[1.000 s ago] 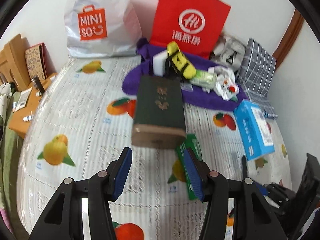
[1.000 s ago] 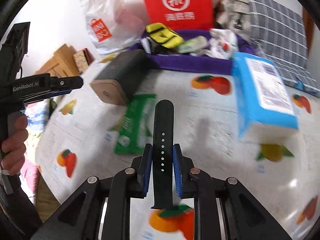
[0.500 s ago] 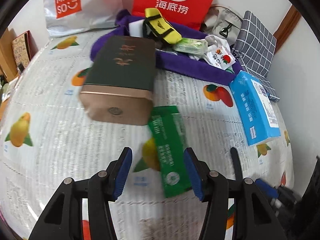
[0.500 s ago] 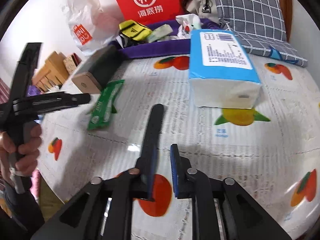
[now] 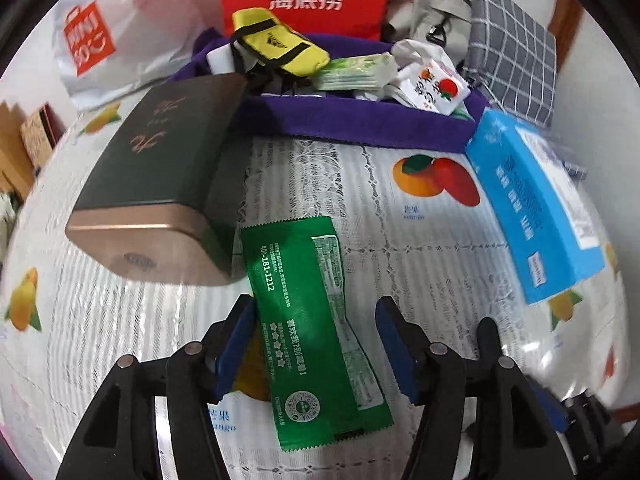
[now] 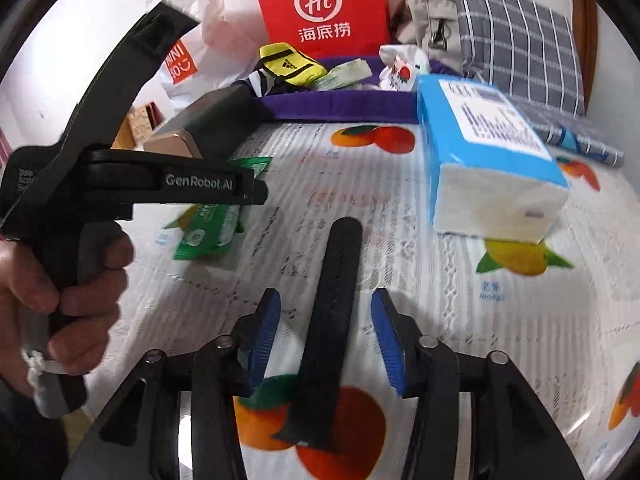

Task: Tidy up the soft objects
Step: 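Grasp the green snack wrapper with the left tool while the right tool lifts the strap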

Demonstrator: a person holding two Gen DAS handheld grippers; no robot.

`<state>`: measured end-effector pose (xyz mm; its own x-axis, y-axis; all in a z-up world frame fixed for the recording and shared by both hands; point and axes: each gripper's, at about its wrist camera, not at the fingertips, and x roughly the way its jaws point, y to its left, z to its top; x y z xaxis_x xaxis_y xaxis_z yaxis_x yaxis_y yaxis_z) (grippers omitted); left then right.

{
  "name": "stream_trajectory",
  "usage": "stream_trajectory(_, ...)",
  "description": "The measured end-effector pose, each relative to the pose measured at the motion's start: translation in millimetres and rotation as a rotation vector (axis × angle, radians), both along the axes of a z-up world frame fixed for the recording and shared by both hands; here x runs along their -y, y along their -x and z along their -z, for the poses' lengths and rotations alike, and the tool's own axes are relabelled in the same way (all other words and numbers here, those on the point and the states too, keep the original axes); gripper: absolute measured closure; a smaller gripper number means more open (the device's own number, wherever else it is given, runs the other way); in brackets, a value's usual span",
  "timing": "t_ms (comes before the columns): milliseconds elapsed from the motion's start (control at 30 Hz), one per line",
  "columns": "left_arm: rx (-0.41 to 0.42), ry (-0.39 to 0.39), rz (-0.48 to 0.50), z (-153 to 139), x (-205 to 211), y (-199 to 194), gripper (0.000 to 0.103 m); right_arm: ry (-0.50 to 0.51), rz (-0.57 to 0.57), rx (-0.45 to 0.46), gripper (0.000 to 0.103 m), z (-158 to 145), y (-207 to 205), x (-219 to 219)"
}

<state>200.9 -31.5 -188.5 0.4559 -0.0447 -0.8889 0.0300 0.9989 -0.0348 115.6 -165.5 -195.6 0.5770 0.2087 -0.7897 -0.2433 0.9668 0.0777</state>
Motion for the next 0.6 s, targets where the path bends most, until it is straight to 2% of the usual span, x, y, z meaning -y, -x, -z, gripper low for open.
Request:
stream_trajectory(33, 0.012, -0.033, 0.003, 0, 1, 2, 0.058, 0.038, 0.001, 0.015, 0.078, 0, 0, -2)
stream_trajectory(67, 0.024, -0.043, 0.011, 0, 2, 4, 0.064, 0.053, -0.002, 0.024, 0.081, 0, 1, -2)
stream_trajectory(167, 0.021, -0.005, 0.041, -2, -4, 8, 0.075, 0.021, -0.009, 0.008, 0.081, 0, 0, 7)
stream_trajectory(267, -0.008, 0.064, 0.059, -4, -13, 17, 0.076, 0.009, 0.004, -0.012, 0.081, -4, 2, 19)
stream_trajectory(500, -0.012, 0.081, 0.063, -9, -27, 37, 0.078, -0.024, 0.052, -0.042, 0.081, -9, 13, 49)
stream_trajectory(600, 0.019, 0.084, 0.069, -21, -29, 42, 0.078, -0.007, 0.065, -0.032, 0.082, -16, 16, 55)
